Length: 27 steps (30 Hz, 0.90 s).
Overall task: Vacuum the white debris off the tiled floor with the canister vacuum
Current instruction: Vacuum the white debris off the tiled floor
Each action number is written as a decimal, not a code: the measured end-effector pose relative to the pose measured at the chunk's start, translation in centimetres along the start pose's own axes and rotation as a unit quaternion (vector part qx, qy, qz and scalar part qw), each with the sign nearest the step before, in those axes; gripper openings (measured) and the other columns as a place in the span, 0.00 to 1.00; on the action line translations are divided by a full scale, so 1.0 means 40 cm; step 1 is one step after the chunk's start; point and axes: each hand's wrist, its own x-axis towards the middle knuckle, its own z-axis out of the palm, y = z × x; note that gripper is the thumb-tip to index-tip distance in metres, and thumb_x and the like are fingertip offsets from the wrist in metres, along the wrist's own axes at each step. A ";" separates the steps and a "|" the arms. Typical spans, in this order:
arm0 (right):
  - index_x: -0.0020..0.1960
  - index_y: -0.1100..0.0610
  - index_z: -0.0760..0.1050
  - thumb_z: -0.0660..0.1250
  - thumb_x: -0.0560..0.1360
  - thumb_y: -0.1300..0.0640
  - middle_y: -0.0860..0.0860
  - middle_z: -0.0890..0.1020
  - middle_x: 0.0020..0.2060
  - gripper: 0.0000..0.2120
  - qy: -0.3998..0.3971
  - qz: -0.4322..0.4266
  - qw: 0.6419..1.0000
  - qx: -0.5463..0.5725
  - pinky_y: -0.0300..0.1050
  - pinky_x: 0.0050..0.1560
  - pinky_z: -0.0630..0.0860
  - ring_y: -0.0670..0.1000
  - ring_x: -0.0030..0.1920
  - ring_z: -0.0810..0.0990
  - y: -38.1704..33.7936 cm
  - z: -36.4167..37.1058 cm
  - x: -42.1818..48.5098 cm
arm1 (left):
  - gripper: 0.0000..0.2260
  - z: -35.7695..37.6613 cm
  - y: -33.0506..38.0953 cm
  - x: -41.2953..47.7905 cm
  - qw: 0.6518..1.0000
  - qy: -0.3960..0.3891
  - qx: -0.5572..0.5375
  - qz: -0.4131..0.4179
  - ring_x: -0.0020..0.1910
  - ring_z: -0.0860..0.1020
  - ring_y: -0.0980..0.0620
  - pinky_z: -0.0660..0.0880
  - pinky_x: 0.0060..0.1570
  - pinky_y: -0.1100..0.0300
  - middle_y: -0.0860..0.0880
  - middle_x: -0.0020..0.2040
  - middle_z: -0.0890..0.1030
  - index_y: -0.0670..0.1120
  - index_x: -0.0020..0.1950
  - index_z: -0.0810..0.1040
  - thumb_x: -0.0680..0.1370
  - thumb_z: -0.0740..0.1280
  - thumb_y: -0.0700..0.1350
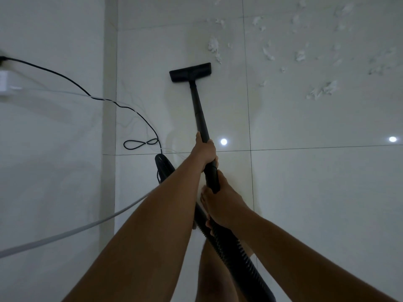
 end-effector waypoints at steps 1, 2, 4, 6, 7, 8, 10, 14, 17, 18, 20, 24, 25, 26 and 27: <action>0.81 0.38 0.52 0.58 0.85 0.52 0.57 0.82 0.48 0.28 -0.003 0.002 1.000 0.003 0.42 0.29 0.80 0.50 0.30 0.80 -0.006 -0.004 0.000 | 0.30 -0.002 0.006 -0.002 1.000 -0.001 0.001 -0.001 0.31 0.75 0.50 0.75 0.28 0.57 0.43 0.39 0.77 0.63 0.81 0.36 0.87 0.52 0.50; 0.81 0.38 0.51 0.58 0.85 0.52 0.58 0.82 0.48 0.28 -0.007 0.005 1.000 0.005 0.42 0.29 0.80 0.50 0.29 0.80 -0.012 -0.008 -0.004 | 0.30 -0.002 0.010 -0.010 1.000 -0.002 0.002 -0.004 0.30 0.75 0.50 0.75 0.28 0.57 0.43 0.38 0.77 0.63 0.81 0.36 0.87 0.52 0.50; 0.81 0.37 0.51 0.58 0.85 0.51 0.59 0.83 0.49 0.29 -0.012 0.015 1.000 0.008 0.41 0.28 0.78 0.50 0.28 0.80 -0.016 -0.014 -0.023 | 0.30 0.005 0.011 -0.031 1.000 -0.003 0.002 -0.010 0.30 0.75 0.50 0.75 0.28 0.57 0.43 0.38 0.77 0.63 0.81 0.36 0.87 0.52 0.49; 0.81 0.37 0.51 0.58 0.85 0.49 0.60 0.83 0.51 0.28 -0.016 0.025 0.999 0.014 0.40 0.27 0.77 0.50 0.27 0.79 -0.010 -0.017 -0.045 | 0.30 0.014 0.006 -0.052 1.000 -0.006 -0.003 -0.016 0.30 0.75 0.50 0.76 0.30 0.56 0.43 0.37 0.77 0.63 0.81 0.36 0.87 0.52 0.49; 0.81 0.37 0.52 0.58 0.85 0.49 0.60 0.83 0.51 0.28 -0.017 0.027 0.999 0.015 0.40 0.27 0.77 0.50 0.27 0.79 -0.005 -0.019 -0.055 | 0.30 0.018 0.002 -0.061 1.000 -0.008 -0.007 -0.016 0.31 0.75 0.50 0.76 0.31 0.56 0.43 0.37 0.77 0.63 0.81 0.36 0.87 0.52 0.49; 0.81 0.37 0.52 0.58 0.85 0.50 0.60 0.83 0.51 0.27 -0.015 0.026 0.999 0.013 0.40 0.27 0.77 0.50 0.27 0.79 -0.001 -0.020 -0.062 | 0.30 0.023 -0.001 -0.068 1.000 -0.009 -0.011 -0.015 0.31 0.75 0.50 0.76 0.30 0.56 0.43 0.38 0.77 0.63 0.81 0.36 0.87 0.52 0.49; 0.80 0.38 0.54 0.57 0.85 0.50 0.59 0.83 0.51 0.26 -0.005 0.016 1.000 0.006 0.40 0.27 0.77 0.49 0.26 0.79 0.010 -0.021 -0.073 | 0.29 0.030 -0.011 -0.083 1.000 -0.004 -0.016 -0.005 0.30 0.75 0.50 0.77 0.30 0.56 0.43 0.37 0.77 0.62 0.81 0.38 0.87 0.53 0.49; 0.81 0.37 0.53 0.57 0.85 0.50 0.59 0.84 0.52 0.27 0.012 -0.016 1.000 -0.005 0.39 0.27 0.77 0.48 0.26 0.79 0.031 -0.028 -0.097 | 0.29 0.048 -0.024 -0.094 0.999 0.019 -0.007 0.024 0.30 0.76 0.49 0.81 0.39 0.52 0.42 0.39 0.78 0.59 0.83 0.42 0.86 0.53 0.49; 0.81 0.37 0.52 0.56 0.85 0.49 0.57 0.84 0.49 0.27 0.019 -0.031 0.999 -0.004 0.38 0.27 0.77 0.47 0.26 0.79 0.034 -0.030 -0.113 | 0.28 0.050 -0.019 -0.107 0.999 0.020 -0.010 0.031 0.31 0.76 0.50 0.78 0.31 0.56 0.40 0.45 0.79 0.60 0.83 0.42 0.87 0.53 0.50; 0.81 0.37 0.52 0.56 0.86 0.50 0.57 0.84 0.48 0.27 0.021 -0.033 0.999 -0.003 0.38 0.27 0.77 0.47 0.26 0.79 0.034 -0.029 -0.118 | 0.28 0.051 -0.018 -0.112 0.999 0.018 -0.009 0.033 0.32 0.76 0.50 0.76 0.29 0.57 0.40 0.47 0.79 0.61 0.82 0.42 0.87 0.53 0.50; 0.81 0.37 0.51 0.56 0.86 0.50 0.56 0.83 0.48 0.28 0.025 -0.033 0.999 0.001 0.38 0.27 0.77 0.47 0.26 0.80 0.035 -0.024 -0.130 | 0.28 0.055 -0.017 -0.124 0.999 0.013 -0.001 0.039 0.33 0.77 0.50 0.76 0.29 0.57 0.40 0.50 0.79 0.61 0.82 0.42 0.87 0.53 0.50; 0.81 0.37 0.51 0.57 0.85 0.51 0.58 0.84 0.50 0.28 0.029 -0.020 0.999 0.015 0.41 0.29 0.80 0.49 0.29 0.81 0.034 -0.033 -0.146 | 0.28 0.072 -0.013 -0.135 0.999 0.000 0.025 0.048 0.36 0.78 0.48 0.82 0.44 0.50 0.40 0.49 0.79 0.60 0.82 0.41 0.86 0.52 0.50; 0.81 0.37 0.51 0.57 0.85 0.51 0.58 0.84 0.51 0.28 0.030 -0.019 0.999 0.015 0.41 0.29 0.80 0.49 0.30 0.81 0.034 -0.038 -0.147 | 0.28 0.078 -0.012 -0.136 0.998 -0.002 0.031 0.048 0.38 0.78 0.47 0.82 0.48 0.49 0.40 0.49 0.79 0.60 0.82 0.40 0.86 0.52 0.50; 0.82 0.38 0.51 0.57 0.85 0.51 0.59 0.84 0.53 0.28 0.032 -0.018 0.999 0.014 0.40 0.28 0.79 0.49 0.29 0.81 0.036 -0.042 -0.147 | 0.28 0.085 -0.011 -0.136 0.998 -0.003 0.036 0.048 0.39 0.78 0.47 0.82 0.51 0.48 0.40 0.50 0.79 0.60 0.82 0.40 0.86 0.52 0.50; 0.82 0.38 0.51 0.57 0.85 0.50 0.59 0.84 0.53 0.28 0.034 -0.016 0.999 0.013 0.40 0.28 0.79 0.49 0.29 0.81 0.038 -0.046 -0.148 | 0.28 0.093 -0.012 -0.136 0.998 -0.005 0.041 0.048 0.40 0.78 0.47 0.82 0.53 0.48 0.40 0.51 0.79 0.59 0.83 0.41 0.86 0.52 0.50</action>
